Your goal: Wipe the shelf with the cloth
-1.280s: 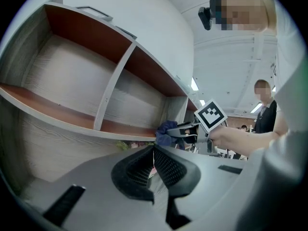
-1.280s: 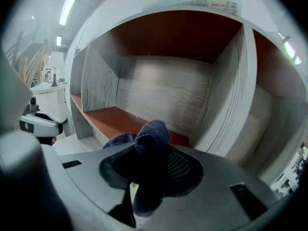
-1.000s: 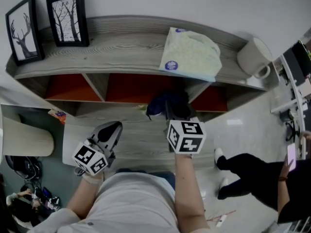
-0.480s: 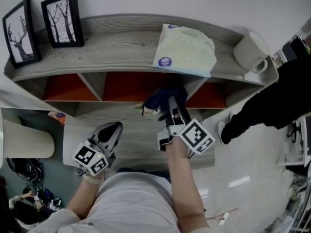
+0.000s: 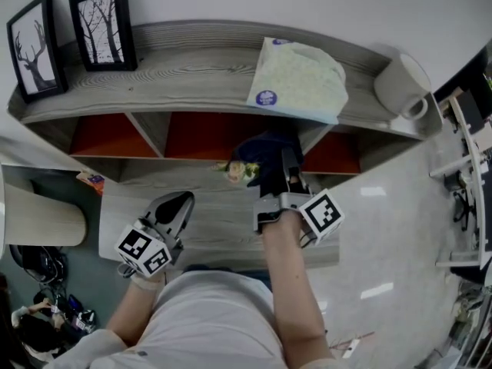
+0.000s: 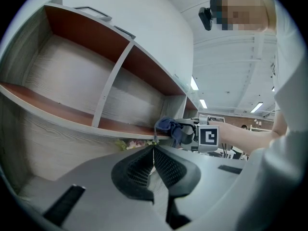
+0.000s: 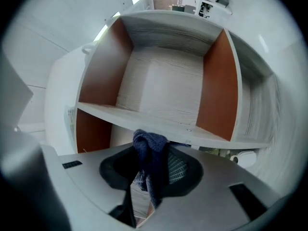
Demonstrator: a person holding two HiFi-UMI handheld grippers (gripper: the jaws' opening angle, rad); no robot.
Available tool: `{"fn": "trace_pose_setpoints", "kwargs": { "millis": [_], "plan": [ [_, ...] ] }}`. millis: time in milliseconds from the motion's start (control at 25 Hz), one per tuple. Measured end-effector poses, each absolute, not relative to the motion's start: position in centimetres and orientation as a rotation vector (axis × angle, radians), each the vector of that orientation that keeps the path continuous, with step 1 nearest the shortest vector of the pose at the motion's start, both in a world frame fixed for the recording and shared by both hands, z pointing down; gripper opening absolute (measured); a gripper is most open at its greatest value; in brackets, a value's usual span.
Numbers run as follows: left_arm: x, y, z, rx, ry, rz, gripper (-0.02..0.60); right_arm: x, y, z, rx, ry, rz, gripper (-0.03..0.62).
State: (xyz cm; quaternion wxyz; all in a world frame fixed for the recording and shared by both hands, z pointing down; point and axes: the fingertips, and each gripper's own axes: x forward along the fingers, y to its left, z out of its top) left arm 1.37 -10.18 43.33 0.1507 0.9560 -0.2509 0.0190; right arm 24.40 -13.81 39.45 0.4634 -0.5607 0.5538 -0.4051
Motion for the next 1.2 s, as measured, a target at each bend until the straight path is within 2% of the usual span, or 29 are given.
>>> {"fn": "trace_pose_setpoints", "kwargs": {
  "millis": [680, 1200],
  "plan": [
    [0.7, -10.3, 42.9, 2.741, -0.74, 0.029, 0.015, 24.5, -12.7, 28.0, -1.255, 1.36, -0.67, 0.112],
    [0.0, -10.8, 43.4, 2.726, -0.749, 0.039, 0.015, 25.6, -15.9, 26.6, -1.265, 1.321, -0.532, 0.112]
  ]
}}
